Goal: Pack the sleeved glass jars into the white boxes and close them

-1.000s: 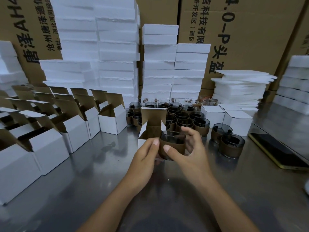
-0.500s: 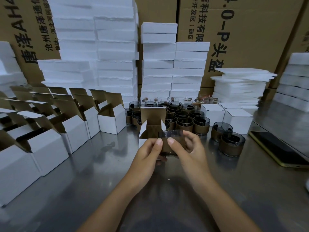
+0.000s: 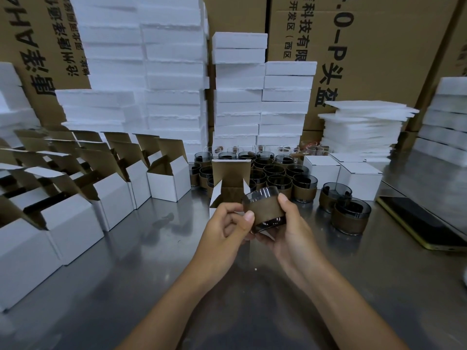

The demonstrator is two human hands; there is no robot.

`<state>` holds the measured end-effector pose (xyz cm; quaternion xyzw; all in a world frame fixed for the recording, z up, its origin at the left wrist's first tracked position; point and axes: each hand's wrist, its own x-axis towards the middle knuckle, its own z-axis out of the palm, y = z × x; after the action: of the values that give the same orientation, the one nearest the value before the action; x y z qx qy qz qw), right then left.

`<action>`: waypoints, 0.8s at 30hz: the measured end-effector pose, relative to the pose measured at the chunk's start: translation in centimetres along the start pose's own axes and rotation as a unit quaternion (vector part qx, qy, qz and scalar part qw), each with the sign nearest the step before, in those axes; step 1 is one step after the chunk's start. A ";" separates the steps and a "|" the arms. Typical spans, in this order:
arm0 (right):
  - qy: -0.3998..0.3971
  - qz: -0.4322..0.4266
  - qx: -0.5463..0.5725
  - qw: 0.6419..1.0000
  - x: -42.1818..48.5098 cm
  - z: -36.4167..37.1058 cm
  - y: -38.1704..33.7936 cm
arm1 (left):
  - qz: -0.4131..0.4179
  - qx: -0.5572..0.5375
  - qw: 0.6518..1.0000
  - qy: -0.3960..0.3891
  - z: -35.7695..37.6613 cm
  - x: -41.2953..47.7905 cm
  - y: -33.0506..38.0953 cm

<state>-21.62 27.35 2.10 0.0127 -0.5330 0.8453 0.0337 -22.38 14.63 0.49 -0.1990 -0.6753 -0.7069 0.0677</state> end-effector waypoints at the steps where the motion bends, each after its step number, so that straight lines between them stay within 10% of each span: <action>1: -0.001 0.001 -0.015 1.000 0.0 0.0 0.1 | 0.002 0.004 1.000 0.001 0.0 0.0 0.0; 24: 0.070 -0.237 -0.269 0.931 -0.7 -0.1 1.1 | -0.020 0.000 1.000 0.001 -0.4 0.3 0.2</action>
<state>-21.02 26.97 1.03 0.0698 -0.7185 0.6363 0.2720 -22.63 14.25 0.77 -0.1853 -0.6788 -0.7085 0.0543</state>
